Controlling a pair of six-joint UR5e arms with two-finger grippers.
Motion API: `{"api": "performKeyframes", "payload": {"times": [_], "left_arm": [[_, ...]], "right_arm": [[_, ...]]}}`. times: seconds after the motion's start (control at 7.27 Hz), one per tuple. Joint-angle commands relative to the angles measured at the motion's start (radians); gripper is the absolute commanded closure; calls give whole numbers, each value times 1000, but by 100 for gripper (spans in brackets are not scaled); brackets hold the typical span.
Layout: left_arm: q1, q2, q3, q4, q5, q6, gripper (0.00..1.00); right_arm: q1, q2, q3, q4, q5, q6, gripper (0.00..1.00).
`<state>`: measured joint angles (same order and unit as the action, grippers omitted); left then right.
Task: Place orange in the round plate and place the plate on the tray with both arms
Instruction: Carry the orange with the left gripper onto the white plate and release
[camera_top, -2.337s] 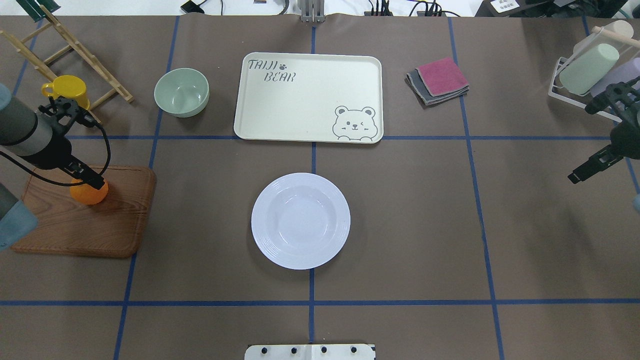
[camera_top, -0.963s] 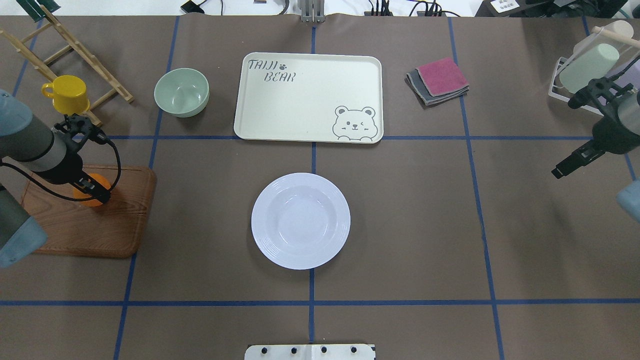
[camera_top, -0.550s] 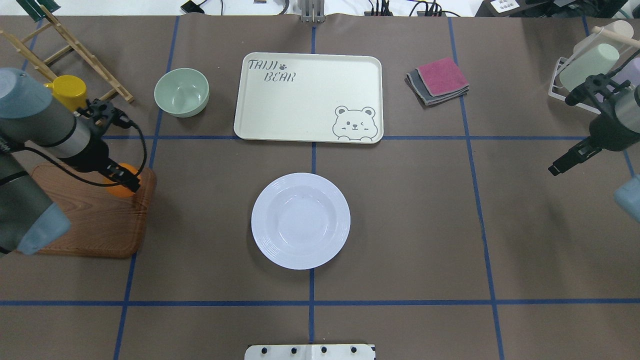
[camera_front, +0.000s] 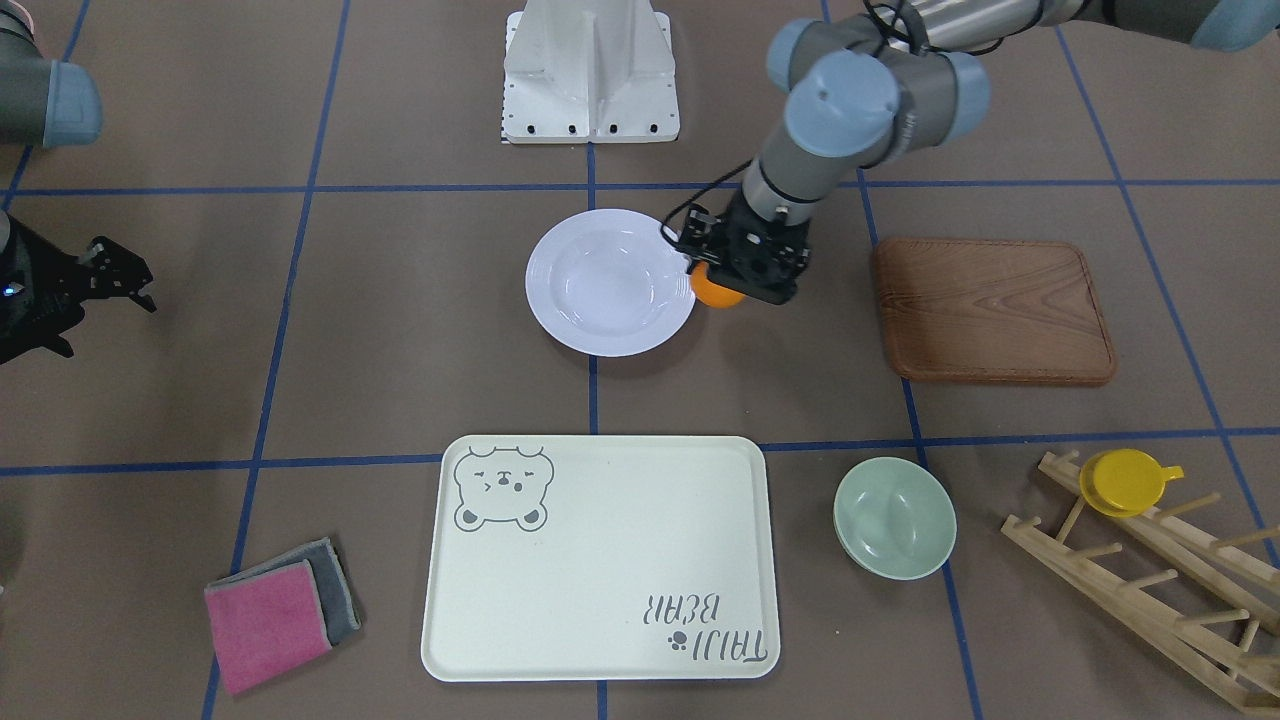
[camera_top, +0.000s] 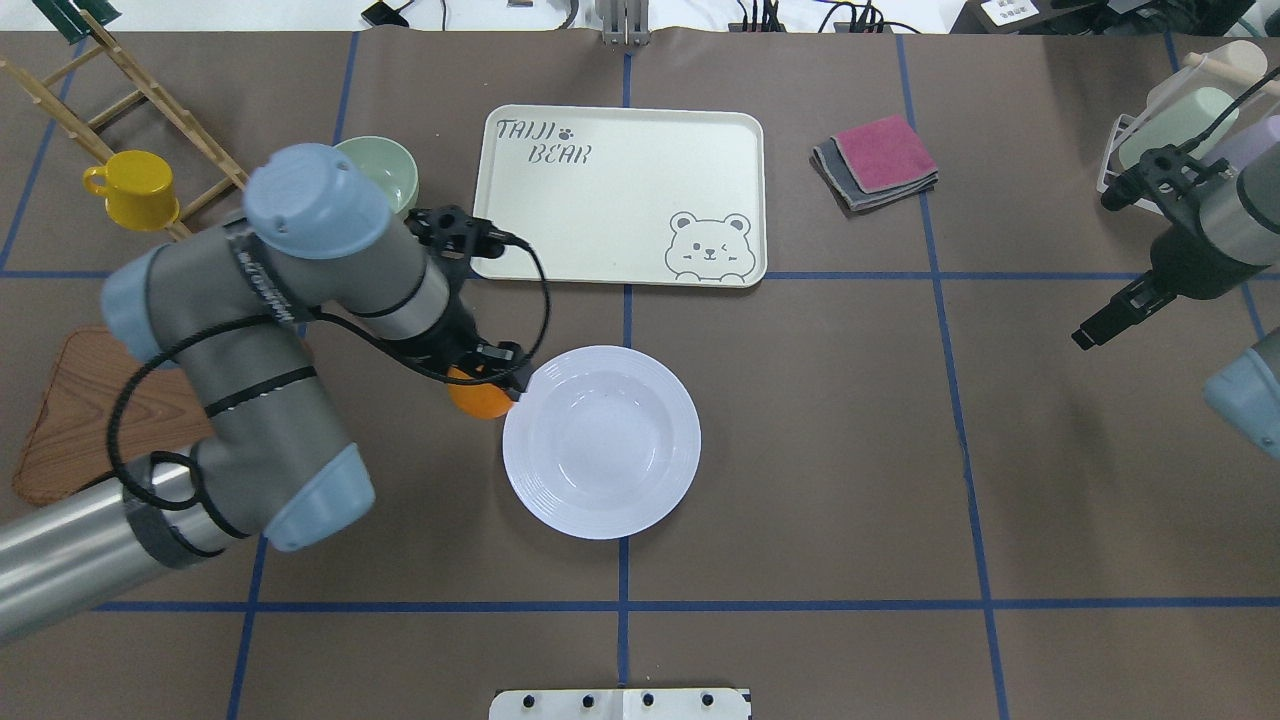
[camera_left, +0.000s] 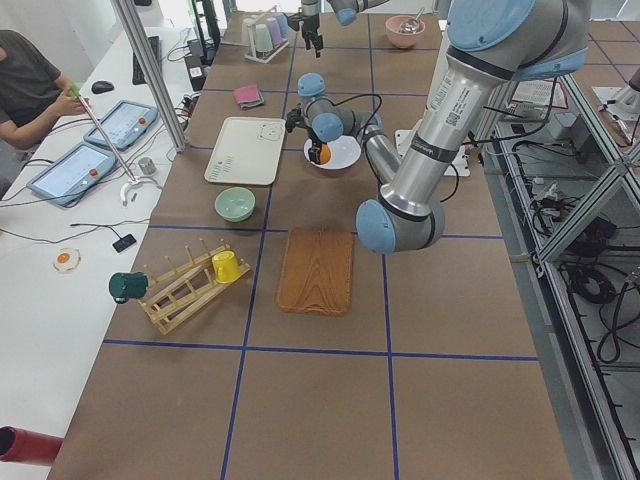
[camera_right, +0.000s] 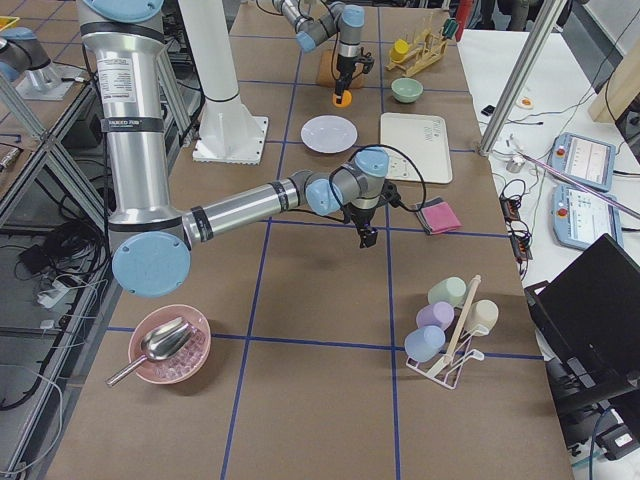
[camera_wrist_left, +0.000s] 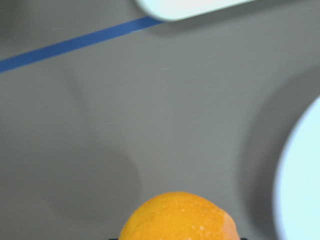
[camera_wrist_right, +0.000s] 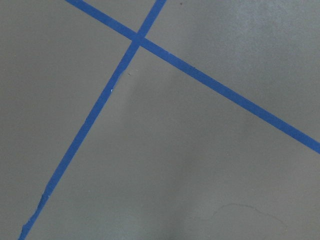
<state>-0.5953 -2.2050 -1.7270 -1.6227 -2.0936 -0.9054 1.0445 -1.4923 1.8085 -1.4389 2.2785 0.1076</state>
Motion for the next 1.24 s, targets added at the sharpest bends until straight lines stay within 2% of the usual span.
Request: {"api": "performKeyframes", "payload": {"times": [0.0, 0.28, 0.83, 0.96, 1.1], "left_arm": [[105, -177, 100, 119, 119, -38, 100], [134, -231, 199, 113, 159, -35, 100], [164, -214, 236, 72, 190, -35, 100], [164, -213, 239, 70, 190, -33, 75], [164, -213, 248, 61, 191, -32, 11]], "right_arm": [[-12, 23, -14, 0, -2, -6, 0], [-12, 46, -34, 0, -32, -6, 0], [-14, 47, -37, 0, -34, -3, 0], [-14, 47, -37, 0, -34, -3, 0], [-14, 47, -38, 0, -34, -3, 0]]}}
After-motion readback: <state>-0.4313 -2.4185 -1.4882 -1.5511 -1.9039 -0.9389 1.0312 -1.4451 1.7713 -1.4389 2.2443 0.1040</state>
